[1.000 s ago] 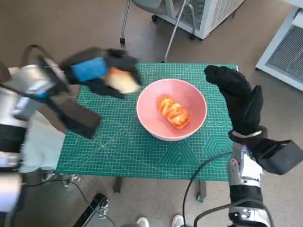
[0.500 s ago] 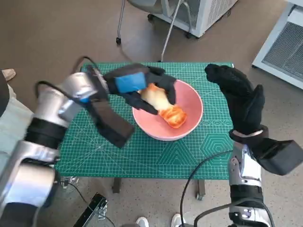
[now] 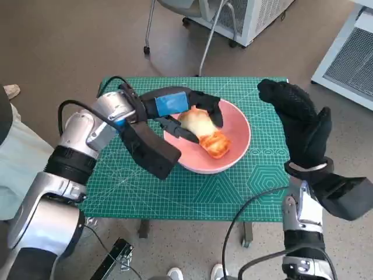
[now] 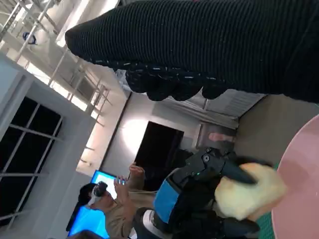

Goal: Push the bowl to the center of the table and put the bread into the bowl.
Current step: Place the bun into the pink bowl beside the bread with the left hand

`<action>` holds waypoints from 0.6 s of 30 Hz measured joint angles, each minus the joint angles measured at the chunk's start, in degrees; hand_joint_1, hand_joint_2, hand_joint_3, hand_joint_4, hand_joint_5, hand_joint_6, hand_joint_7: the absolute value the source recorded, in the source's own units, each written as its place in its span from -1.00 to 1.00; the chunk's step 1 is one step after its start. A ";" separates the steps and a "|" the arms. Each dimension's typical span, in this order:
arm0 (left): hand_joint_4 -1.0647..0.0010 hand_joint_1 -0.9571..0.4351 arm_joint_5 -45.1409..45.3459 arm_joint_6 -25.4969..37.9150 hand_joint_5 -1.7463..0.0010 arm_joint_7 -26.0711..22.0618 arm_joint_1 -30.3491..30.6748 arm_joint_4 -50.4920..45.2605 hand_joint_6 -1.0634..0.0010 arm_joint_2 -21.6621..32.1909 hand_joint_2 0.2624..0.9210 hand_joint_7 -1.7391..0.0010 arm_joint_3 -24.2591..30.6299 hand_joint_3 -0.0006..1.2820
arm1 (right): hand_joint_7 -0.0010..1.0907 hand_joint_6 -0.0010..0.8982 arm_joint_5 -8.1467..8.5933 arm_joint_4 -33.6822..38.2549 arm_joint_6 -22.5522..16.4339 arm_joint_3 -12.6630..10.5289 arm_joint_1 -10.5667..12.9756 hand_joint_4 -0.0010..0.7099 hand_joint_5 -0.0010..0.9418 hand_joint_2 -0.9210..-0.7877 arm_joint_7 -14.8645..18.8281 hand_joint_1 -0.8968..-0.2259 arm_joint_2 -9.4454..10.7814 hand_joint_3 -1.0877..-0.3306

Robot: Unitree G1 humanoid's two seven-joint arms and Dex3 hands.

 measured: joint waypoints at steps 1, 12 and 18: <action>0.30 0.17 0.01 0.12 0.96 -0.14 0.14 -0.28 0.12 0.04 0.91 0.62 -0.05 -0.98 | 0.41 -0.92 0.00 -0.01 0.01 0.00 0.07 0.10 -0.88 -1.00 -0.02 -0.27 0.05 -0.06; 0.58 0.14 -1.85 1.58 1.00 -3.63 1.70 -2.47 0.23 0.34 0.88 0.80 0.44 -1.00 | 0.39 -0.91 -0.04 -0.46 0.58 0.07 0.36 0.09 -0.88 -1.00 -0.28 -0.27 0.16 -0.06; 0.60 0.15 -4.23 2.51 1.00 -5.44 2.71 -3.24 0.20 0.52 0.84 0.82 1.53 -1.00 | 0.39 -0.91 -0.06 -0.73 1.02 0.14 0.36 0.09 -0.89 -1.00 -0.41 -0.26 0.15 -0.07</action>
